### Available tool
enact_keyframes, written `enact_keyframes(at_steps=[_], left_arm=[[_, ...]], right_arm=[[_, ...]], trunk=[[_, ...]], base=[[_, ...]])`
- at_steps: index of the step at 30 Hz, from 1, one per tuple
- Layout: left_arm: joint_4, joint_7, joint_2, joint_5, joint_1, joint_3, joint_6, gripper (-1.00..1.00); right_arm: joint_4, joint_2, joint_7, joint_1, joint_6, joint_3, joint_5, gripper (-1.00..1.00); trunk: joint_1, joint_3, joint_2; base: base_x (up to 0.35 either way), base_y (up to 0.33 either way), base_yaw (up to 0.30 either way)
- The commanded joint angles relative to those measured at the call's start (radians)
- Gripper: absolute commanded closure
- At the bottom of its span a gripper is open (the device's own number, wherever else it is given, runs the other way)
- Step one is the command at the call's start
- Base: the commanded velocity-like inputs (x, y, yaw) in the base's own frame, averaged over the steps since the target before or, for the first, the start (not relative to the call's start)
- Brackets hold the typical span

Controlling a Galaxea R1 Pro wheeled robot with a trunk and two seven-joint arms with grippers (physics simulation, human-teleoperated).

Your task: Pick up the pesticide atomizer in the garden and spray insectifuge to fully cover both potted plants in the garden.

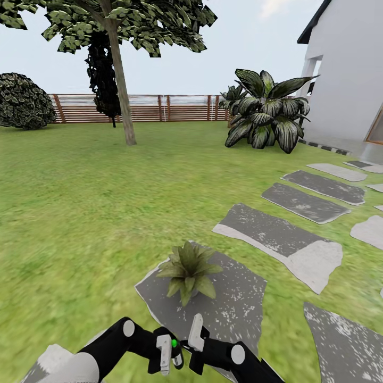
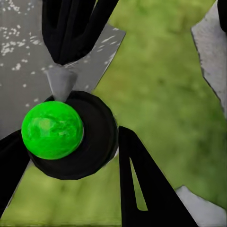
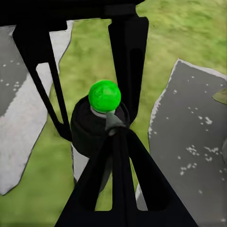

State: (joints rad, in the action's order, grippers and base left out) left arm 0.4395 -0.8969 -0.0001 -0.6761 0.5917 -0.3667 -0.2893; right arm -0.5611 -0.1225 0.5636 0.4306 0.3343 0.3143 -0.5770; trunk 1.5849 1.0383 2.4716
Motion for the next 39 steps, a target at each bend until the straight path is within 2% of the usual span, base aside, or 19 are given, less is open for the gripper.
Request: enact_keyframes(at_steps=[1,7,18,19,25,28,29,30,32,33,34,35,36,39], left_arm=[[0.001,0.0,0.005,-0.008,0.001,0.001,-0.005,1.0],[-0.003,0.001,0.094,-0.003,0.001,0.004,-0.006,1.0],[-0.013,0.002,0.205,-0.001,-0.006,0.006,-0.005,1.0],[-0.021,0.003,0.215,-0.001,-0.006,0.007,-0.005,1.0],[-0.035,0.015,0.257,0.002,-0.006,0.014,-0.002,1.0],[-0.056,0.077,0.263,0.03,-0.006,0.102,0.001,1.0],[-0.073,0.107,0.263,0.035,-0.007,0.151,0.001,1.0],[-0.085,0.124,0.262,0.038,-0.007,0.184,0.001,1.0],[-0.11,0.16,0.259,0.041,-0.007,0.257,0.004,1.0],[-0.126,0.188,0.256,0.042,-0.007,0.312,0.008,1.0],[-0.135,0.206,0.254,0.043,-0.007,0.348,0.01,1.0],[-0.148,0.231,0.251,0.044,-0.007,0.414,0.013,1.0],[-0.159,0.24,0.249,0.045,-0.007,0.455,0.015,1.0],[-0.18,0.249,0.244,0.046,-0.007,0.522,0.019,1.0]], right_arm=[[0.0,0.0,-0.001,0.0,0.006,-0.001,-0.01,1.0],[0.0,0.0,-0.001,0.0,0.006,-0.001,-0.01,1.0],[0.0,0.0,-0.001,0.0,0.006,-0.001,-0.012,1.0],[0.0,0.0,-0.001,0.0,0.006,-0.001,-0.012,-1.0],[0.0,0.0,-0.006,0.0,0.007,-0.003,-0.013,-1.0],[0.001,0.004,-0.035,0.0,0.007,-0.008,-0.013,-1.0],[0.005,0.008,-0.07,0.0,0.007,-0.009,-0.013,-1.0],[0.01,0.013,-0.102,0.0,0.006,-0.009,-0.013,-1.0],[0.034,0.038,-0.186,0.0,0.006,-0.009,-0.011,-1.0],[0.07,0.061,-0.251,0.0,0.006,-0.009,-0.008,-1.0],[0.101,0.072,-0.291,0.0,0.006,-0.012,-0.006,-1.0],[0.182,0.083,-0.368,0.0,0.006,-0.038,-0.004,-1.0],[0.249,0.089,-0.427,0.0,0.006,-0.08,-0.004,-1.0],[0.383,0.096,-0.572,0.0,0.007,-0.212,-0.004,-1.0]], trunk=[[0.0,0.001,0.0],[0.0,0.001,0.0],[0.0,0.001,0.0],[0.0,0.001,0.0],[0.0,0.001,0.0],[0.0,0.001,0.0],[0.0,0.001,0.0],[0.0,0.001,0.0],[0.0,0.001,0.0],[0.0,0.001,0.0],[0.0,0.001,0.0],[0.0,0.001,0.0],[0.0,0.001,0.0],[0.0,0.001,0.0]], base=[[0.0,0.0,0.0],[0.0,0.0,0.0],[0.0,0.0,0.0],[0.0,0.0,0.0],[0.0,0.0,0.0],[0.0,0.0,0.0],[0.0,0.0,0.0],[0.0,0.0,0.0],[0.0,0.0,0.0],[0.0,0.0,0.0],[0.0,0.0,0.0],[0.0,0.0,0.0],[0.0,0.0,0.0],[0.0,0.0,0.0]])
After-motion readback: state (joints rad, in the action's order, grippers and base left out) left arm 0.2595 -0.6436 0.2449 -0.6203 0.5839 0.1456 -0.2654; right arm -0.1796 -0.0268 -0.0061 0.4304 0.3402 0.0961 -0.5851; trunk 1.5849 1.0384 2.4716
